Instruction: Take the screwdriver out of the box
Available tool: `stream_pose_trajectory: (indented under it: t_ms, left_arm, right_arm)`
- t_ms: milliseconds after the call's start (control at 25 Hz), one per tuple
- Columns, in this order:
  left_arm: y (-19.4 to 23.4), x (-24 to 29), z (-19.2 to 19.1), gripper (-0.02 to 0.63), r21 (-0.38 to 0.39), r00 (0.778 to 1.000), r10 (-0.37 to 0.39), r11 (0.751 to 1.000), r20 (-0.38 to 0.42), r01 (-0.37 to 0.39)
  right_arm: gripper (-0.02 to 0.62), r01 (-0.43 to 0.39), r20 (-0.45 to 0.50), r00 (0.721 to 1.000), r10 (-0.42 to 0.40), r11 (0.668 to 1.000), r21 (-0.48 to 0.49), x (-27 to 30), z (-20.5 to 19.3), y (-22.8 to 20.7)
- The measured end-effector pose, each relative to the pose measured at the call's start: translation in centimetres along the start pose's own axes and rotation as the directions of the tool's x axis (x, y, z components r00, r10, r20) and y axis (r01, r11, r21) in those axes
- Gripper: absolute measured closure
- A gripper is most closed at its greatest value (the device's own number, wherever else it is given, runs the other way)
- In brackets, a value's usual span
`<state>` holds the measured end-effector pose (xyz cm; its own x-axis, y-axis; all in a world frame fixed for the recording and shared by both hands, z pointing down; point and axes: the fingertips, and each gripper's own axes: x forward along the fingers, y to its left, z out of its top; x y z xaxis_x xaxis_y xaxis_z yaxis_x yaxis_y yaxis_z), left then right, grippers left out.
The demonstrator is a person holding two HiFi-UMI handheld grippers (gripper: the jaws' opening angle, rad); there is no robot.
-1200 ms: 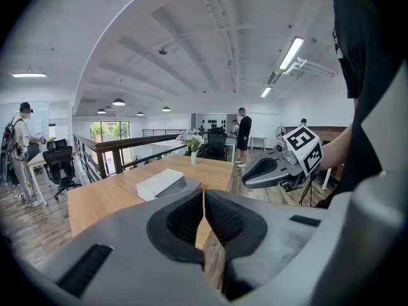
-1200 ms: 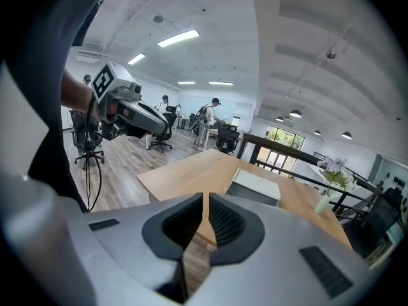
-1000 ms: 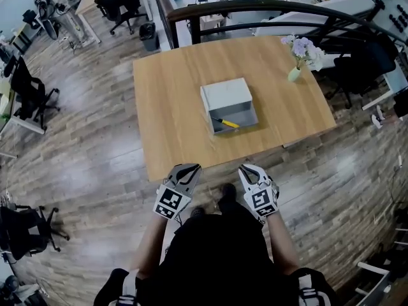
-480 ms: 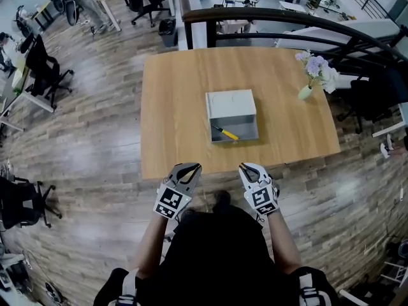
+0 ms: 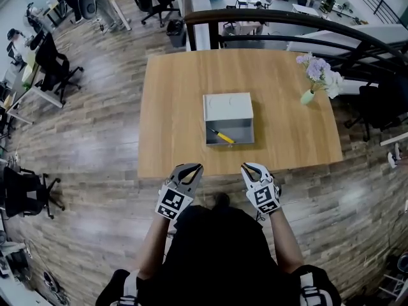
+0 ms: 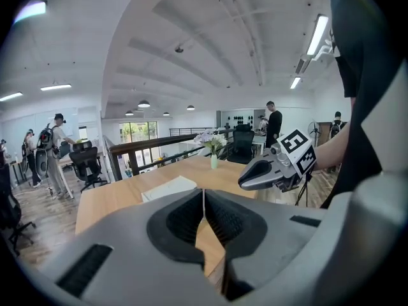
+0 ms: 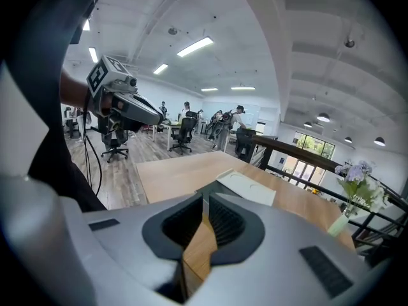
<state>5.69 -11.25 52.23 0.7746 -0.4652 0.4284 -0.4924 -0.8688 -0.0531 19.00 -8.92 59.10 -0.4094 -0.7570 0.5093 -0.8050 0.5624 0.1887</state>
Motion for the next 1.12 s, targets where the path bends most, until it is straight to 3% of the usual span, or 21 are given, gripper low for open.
stream_pose_trajectory:
  t_ms: [280,440,640,1120]
  left_arm:
    - [-1.6,0.5,0.2,0.578,0.005,0.999,0.024,1.000,-0.031,-0.024]
    - [-2.0,1.2,0.6,0.578,-0.060,1.000,0.030,0.998,-0.009,-0.030]
    - [-2.7,2.0,1.6,0.578,0.021,1.000,0.013,1.000,-0.008,-0.012]
    - [-0.1,3.0,0.5,0.578,-0.017,1.000,-0.011,1.000,-0.016,0.011]
  right_arm:
    - [0.549,-0.019,0.005,1.000,0.019,0.999,0.032,-0.2,-2.3,-1.1]
    - [0.549,-0.025,-0.001,1.000,0.025,0.999,0.028,-1.3,-3.0,-1.0]
    - [0.549,-0.007,-0.023,1.000,0.009,0.998,0.063,-1.8,-4.8,-1.8]
    - [0.549,-0.016,-0.054,0.998,0.020,0.998,0.064,1.0,-3.7,-1.9]
